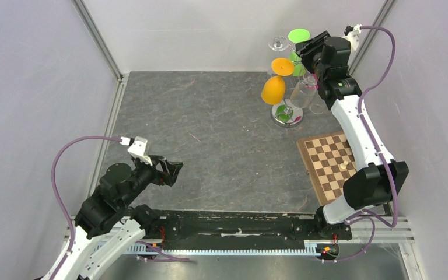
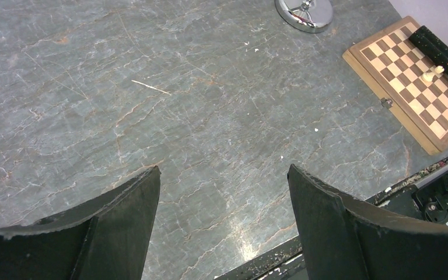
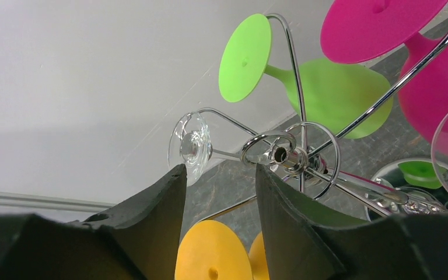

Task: Take the wine glass off the wine glass rack
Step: Move the wine rack to the center of the board.

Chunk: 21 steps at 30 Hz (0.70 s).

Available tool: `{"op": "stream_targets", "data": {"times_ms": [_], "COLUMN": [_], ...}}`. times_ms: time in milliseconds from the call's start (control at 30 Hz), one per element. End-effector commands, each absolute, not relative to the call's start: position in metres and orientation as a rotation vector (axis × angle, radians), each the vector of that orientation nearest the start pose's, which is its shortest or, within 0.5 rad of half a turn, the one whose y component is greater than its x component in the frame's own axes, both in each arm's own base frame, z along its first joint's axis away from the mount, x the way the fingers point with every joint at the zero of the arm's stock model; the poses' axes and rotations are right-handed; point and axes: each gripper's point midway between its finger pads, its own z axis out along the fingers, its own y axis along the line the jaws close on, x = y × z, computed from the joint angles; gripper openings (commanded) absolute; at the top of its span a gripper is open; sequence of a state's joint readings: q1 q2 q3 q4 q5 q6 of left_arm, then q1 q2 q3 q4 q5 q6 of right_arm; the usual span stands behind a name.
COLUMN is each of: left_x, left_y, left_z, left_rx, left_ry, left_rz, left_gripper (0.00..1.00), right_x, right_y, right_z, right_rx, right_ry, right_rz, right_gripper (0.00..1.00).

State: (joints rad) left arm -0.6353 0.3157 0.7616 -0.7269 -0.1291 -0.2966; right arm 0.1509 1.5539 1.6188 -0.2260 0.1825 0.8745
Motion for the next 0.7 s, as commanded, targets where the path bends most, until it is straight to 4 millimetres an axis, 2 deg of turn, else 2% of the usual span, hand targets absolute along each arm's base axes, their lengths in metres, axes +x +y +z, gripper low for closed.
{"op": "stream_targets", "data": {"times_ms": [0,200,667], "left_x": [0.164,0.165,0.165], "left_y": [-0.107,-0.107,-0.107], "left_z": [0.253,0.252,0.252], "left_rx": [0.183,0.182,0.178], "left_ry": [1.852,1.856,1.858], "left_rz": [-0.55,-0.547,-0.541], "left_gripper": [0.87,0.87,0.87], "right_x": [0.498,0.504,0.52], "right_y": [0.064,0.06,0.069], "right_z": [0.399,0.398,0.398], "right_rx": [0.788,0.808,0.827], "right_ry": [1.528,1.519,1.498], "right_rz": [0.586,0.582,0.663], "right_gripper": [0.49,0.47,0.4]}}
